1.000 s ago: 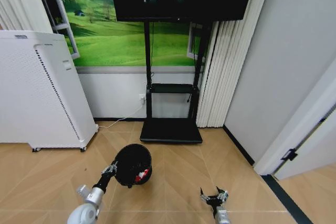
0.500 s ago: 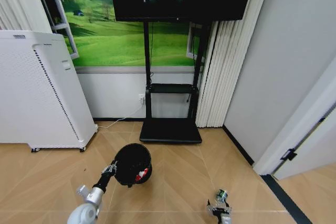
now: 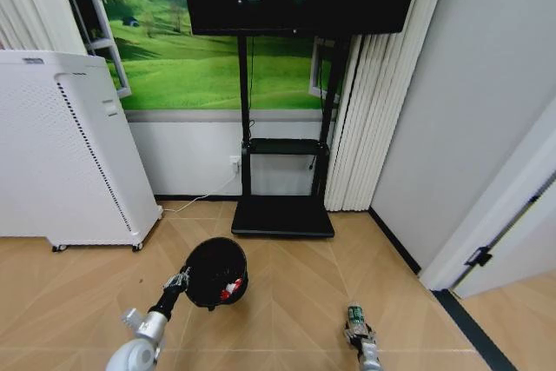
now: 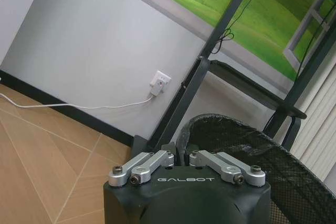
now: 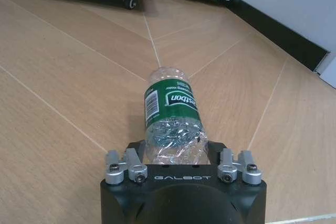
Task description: Pick up the trash bin and place the garbage on the floor into it.
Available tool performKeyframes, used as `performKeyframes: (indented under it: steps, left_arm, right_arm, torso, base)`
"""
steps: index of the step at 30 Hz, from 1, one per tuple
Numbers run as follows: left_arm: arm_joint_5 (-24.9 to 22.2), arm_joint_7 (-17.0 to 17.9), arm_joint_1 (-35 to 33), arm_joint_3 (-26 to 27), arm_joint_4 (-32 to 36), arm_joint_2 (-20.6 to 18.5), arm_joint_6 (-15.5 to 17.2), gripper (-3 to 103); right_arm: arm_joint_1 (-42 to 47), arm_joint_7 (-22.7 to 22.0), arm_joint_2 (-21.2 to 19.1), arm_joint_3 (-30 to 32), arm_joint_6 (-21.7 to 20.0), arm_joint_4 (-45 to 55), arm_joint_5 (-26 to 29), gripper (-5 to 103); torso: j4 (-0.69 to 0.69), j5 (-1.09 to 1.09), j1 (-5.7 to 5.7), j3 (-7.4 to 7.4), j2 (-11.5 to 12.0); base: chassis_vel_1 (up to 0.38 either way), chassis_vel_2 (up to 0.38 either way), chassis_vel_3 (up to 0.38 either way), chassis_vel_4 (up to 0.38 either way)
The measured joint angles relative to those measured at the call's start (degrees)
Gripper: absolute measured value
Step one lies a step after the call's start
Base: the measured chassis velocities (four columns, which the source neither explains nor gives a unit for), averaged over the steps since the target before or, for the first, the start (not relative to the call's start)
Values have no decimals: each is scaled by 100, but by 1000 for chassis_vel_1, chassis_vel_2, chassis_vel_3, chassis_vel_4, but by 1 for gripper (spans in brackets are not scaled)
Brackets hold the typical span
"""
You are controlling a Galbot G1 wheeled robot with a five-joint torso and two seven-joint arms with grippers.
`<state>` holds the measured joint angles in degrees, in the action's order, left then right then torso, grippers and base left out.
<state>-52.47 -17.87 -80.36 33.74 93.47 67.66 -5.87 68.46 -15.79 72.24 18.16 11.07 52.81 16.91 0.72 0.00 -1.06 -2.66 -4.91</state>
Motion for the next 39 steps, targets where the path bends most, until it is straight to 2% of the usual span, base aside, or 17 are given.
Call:
performKeyframes:
  steps: [2,3,5,6,8,9,15,17,23,24,25,26,27,29,35,37,39]
  left_arm:
    - [5,0,0,-1,0,4,-1,7]
    - [12,2,1,-8,0,8,-2,7]
    - [16,7,3,-16,0,9,-2,7]
    - [20,12,5,-30,0,9,-2,7]
    - [24,17,6,-36,1,7,-3,7]
    - [25,23,5,-42,8,3,-3,7]
    - [26,34,-18,-28,9,-22,-3,7]
    - [26,35,-22,-22,-4,-25,-3,7]
    - [112,35,3,-20,-183,-42,-25,7]
    - [150,41,34,-23,-234,-52,-40,7]
    - [157,104,100,-61,-276,-102,-46,7]
    - [154,143,164,-105,-302,-141,-48,7]
    - [154,143,164,-105,-302,-141,-48,7]
    - [107,314,332,-295,-330,-225,20,7]
    - [186,577,626,-838,-365,-307,42,7]
    - [221,666,699,-971,-412,-311,-31,7]
    - [331,727,786,-1245,-489,-323,-86,7]
  right_arm:
    - [28,-1,0,9,13,24,0,63]
    - [61,-1,1,17,46,56,2,52]
    - [76,-2,5,19,93,70,16,52]
    - [98,-2,10,28,142,99,24,41]
    - [121,0,11,39,166,135,26,41]
    - [153,2,8,55,182,191,35,34]
    - [406,336,-77,163,679,790,329,22]
    - [464,396,-93,194,742,943,352,22]
    - [942,441,-219,476,703,2328,423,22]
    - [1101,434,-288,554,627,2795,467,22]
    - [1398,478,-470,602,547,3648,539,22]
    - [1570,562,-610,607,533,4207,560,22]
    - [1570,562,-610,607,533,4207,560,22]
    - [1897,680,-791,430,541,5230,289,22]
    - [2034,907,-788,69,661,5740,-419,22]
    - [2062,1088,-823,-11,786,5764,-573,22]
    - [2101,1395,-850,-180,1146,5648,-1072,22]
  torso:
    - [0,0,0,0,0]
    - [0,0,0,0,0]
    - [0,0,0,0,0]
    - [0,0,0,0,-1]
    - [0,0,0,0,0]
    - [0,0,0,0,0]
    - [0,2,0,0,0]
    - [0,1,0,0,-1]
    - [-1,-1,0,1,-1]
    - [-3,-7,0,0,-1]
    - [0,6,0,1,0]
    - [-1,-2,0,1,-1]
    - [-1,-2,0,1,-1]
    - [0,2,0,0,-1]
    - [0,2,0,0,-1]
    - [0,0,0,0,-1]
    - [0,1,0,0,-1]
  base:
    - [0,0,0,0]
    - [0,0,0,0]
    - [0,0,0,0]
    - [0,0,0,0]
    - [0,0,0,0]
    - [0,0,0,0]
    - [0,0,0,0]
    - [0,0,0,0]
    - [0,0,0,0]
    - [0,0,0,0]
    - [0,0,0,0]
    - [0,0,0,0]
    - [0,0,0,0]
    - [0,0,0,0]
    - [0,0,0,0]
    - [0,0,0,0]
    - [0,0,0,0]
